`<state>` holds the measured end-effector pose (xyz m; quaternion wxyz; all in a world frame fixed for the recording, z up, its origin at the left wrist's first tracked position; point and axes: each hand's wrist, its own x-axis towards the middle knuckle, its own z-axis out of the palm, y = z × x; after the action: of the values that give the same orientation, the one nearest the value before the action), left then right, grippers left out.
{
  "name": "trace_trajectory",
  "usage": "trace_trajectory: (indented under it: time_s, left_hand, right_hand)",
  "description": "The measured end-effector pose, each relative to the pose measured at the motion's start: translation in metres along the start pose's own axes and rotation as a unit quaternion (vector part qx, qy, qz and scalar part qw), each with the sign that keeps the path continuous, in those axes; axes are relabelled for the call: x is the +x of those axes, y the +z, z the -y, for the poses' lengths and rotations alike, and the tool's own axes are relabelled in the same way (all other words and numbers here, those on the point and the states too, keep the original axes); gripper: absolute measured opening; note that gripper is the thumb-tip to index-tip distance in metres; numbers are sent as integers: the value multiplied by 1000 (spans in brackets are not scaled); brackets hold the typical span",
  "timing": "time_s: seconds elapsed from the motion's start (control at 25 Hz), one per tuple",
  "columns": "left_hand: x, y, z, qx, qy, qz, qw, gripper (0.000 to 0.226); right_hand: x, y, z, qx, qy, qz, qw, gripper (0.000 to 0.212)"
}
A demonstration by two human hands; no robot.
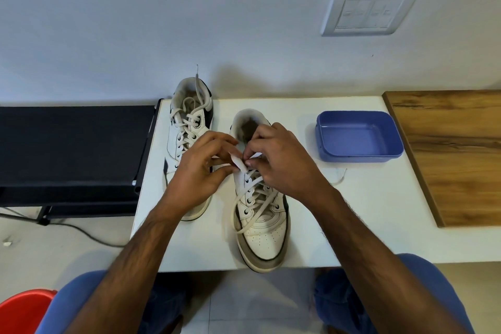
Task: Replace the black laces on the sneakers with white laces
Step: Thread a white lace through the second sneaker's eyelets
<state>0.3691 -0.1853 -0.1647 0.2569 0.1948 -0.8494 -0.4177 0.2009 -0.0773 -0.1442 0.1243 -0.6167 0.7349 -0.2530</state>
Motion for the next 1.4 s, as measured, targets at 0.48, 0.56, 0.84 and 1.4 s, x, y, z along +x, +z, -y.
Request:
trace_trajectory:
  time_s: [0.48, 0.56, 0.84, 1.4]
  left_hand:
    - [-1, -1, 6, 119, 26, 41, 992, 21]
    - [-2, -2, 7, 165, 41, 33, 985, 19]
    - [-1, -5, 2, 224, 89, 61, 969, 6]
    - [3, -108, -23, -477, 60, -348, 805, 15]
  right_hand:
    - [-3, -1, 4, 133, 83, -22, 987, 31]
    - [-4, 0, 3, 159, 87, -20, 983, 32]
    - [-8, -3, 11, 78, 85, 3, 993, 36]
    - [-5, -4, 10, 67, 103, -4, 992, 34]
